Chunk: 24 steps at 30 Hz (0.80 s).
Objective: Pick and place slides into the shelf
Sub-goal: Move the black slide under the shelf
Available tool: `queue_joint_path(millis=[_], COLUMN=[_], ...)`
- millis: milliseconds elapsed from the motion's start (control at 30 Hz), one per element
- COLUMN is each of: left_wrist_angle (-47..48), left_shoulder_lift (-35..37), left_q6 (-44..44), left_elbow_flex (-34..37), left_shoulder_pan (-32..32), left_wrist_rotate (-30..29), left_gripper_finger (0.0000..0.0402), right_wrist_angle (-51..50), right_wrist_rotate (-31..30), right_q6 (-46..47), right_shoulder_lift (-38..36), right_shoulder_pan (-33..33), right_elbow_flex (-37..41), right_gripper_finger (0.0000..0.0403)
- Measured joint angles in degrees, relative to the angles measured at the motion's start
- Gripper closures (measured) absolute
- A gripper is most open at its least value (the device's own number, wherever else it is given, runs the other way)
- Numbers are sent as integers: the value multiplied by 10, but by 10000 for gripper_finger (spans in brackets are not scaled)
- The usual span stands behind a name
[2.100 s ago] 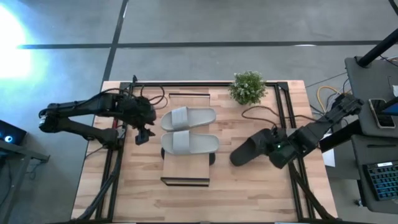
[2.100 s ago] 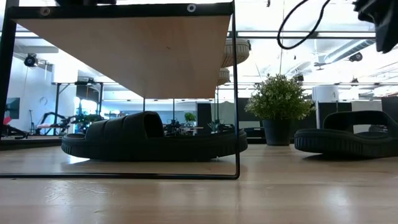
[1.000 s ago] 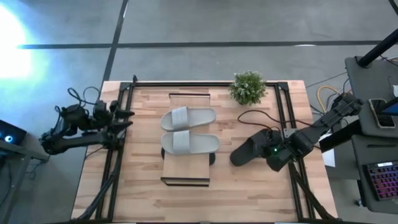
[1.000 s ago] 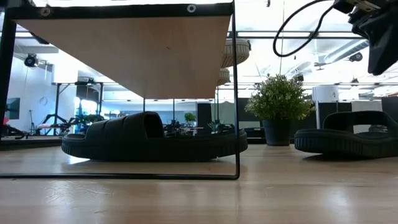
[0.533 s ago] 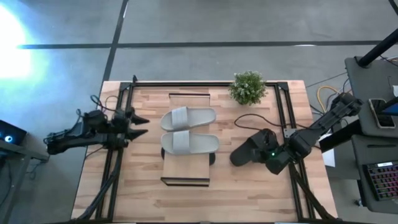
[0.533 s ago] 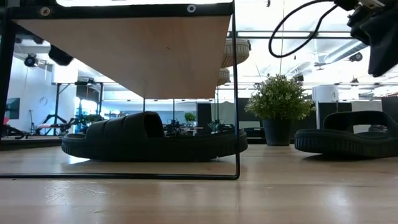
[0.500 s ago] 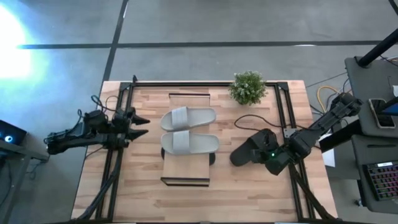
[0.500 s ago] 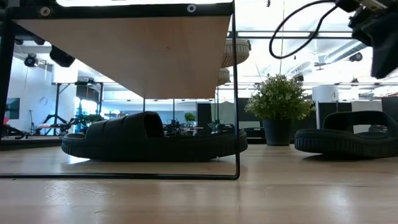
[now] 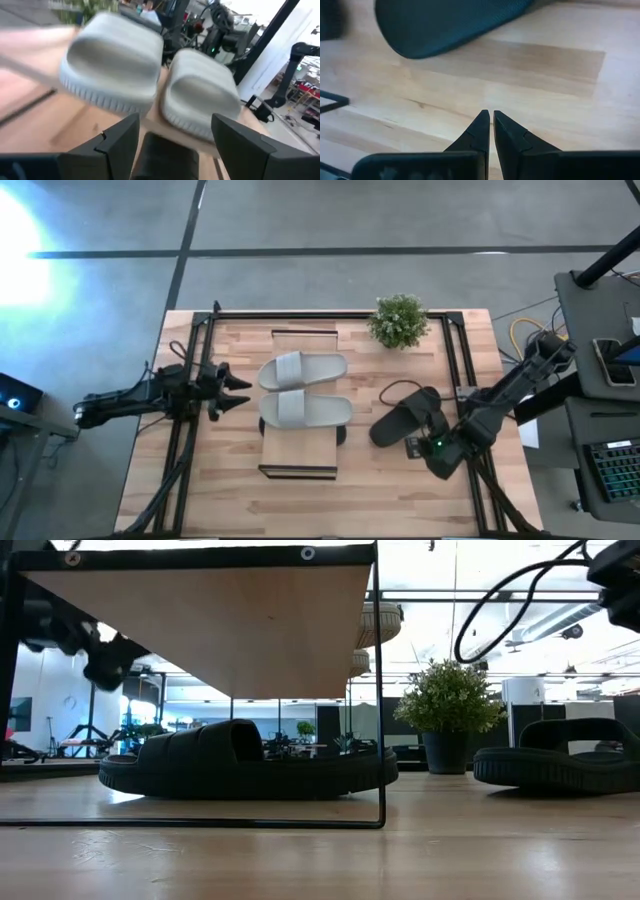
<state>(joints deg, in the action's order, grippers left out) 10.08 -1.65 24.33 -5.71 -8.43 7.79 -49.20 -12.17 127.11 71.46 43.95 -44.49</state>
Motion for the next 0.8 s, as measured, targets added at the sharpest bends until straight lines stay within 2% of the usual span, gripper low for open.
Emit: queue_joint_path(millis=[200, 533, 667, 800], left_wrist_angle=[-70, -136, -135, -133], left_shoulder_lift=[0, 0, 0, 0], left_q6=[9, 17, 17, 5], left_elbow_flex=[32, 32, 32, 35], left_shoulder_pan=[0, 19, 42, 85], left_wrist_rotate=[14, 23, -1, -56], left_gripper_finger=[168, 168, 168, 169], right_wrist_angle=[8, 11, 10, 11], right_wrist_rotate=[6, 7, 8, 8], right_q6=[4, 4, 3, 0], right_shoulder_lift=[6, -11, -16, -16], right_shoulder_pan=[8, 8, 8, 8], right_elbow_flex=[0, 0, 0, 0], right_gripper_finger=[385, 385, 385, 385])
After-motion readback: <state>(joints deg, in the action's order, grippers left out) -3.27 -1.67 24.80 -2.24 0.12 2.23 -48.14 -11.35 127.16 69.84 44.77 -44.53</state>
